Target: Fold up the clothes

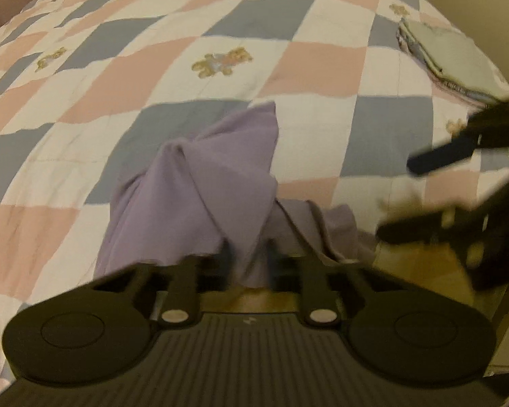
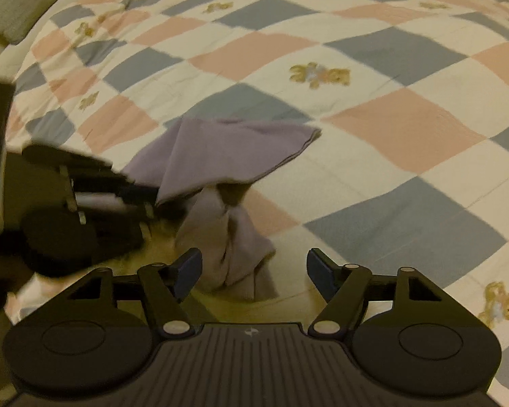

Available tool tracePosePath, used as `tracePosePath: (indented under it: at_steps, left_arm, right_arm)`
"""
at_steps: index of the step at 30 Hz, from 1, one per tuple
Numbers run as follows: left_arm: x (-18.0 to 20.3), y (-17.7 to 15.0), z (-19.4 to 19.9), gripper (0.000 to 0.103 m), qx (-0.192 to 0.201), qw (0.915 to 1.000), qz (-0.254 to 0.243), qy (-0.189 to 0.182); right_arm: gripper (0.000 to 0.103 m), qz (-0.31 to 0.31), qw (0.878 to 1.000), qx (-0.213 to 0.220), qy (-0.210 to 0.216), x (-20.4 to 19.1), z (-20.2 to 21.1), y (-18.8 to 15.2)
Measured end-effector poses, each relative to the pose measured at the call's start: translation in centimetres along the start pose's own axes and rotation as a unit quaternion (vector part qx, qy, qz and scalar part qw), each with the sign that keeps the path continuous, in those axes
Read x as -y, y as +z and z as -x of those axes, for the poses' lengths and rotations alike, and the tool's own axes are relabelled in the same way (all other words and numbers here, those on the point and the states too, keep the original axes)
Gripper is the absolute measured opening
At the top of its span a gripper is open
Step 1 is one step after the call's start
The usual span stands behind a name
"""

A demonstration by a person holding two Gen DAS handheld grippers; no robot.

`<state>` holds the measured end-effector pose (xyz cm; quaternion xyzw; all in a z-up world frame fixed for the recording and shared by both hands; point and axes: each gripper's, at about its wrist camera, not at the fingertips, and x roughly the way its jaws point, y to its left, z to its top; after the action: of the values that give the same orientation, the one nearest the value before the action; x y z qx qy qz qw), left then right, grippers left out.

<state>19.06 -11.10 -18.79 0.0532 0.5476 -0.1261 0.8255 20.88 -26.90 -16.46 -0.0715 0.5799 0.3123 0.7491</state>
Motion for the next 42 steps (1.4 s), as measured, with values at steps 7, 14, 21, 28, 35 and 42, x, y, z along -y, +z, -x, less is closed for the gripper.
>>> tracePosePath:
  at_steps: [7,14,21,28,35,42]
  left_arm:
    - [-4.6,-0.5,5.9,0.001,0.027,0.9965,0.079,-0.001]
    - [-9.1,-6.8,9.6,0.000,-0.007,0.9871,0.155,0.041]
    - [-9.6,-12.5,8.7,0.000,-0.055,0.9861,0.141,0.068]
    - [-9.4,-14.9,8.3,0.000,-0.052,0.9897,0.118,0.063]
    - [-8.6,-15.0,9.1,0.010,-0.039,0.9955,0.038,0.077]
    - [-7.0,-14.7,12.3,0.016,0.019,0.9985,0.002,0.052]
  right_arm:
    - [0.075,-0.006,1.000,0.006,0.015,-0.2,-0.3,0.1]
    - [0.075,0.002,0.999,0.034,0.021,-1.0,-1.4,1.9]
    - [0.075,0.017,0.998,0.006,0.059,-3.2,-4.9,2.2]
    - [0.056,-0.029,0.993,-0.020,0.110,-5.0,-7.3,0.5]
    - [0.004,-0.072,0.990,0.009,0.119,-6.1,-3.3,-0.1]
    - [0.004,-0.041,0.989,0.108,0.091,-7.3,6.8,3.4]
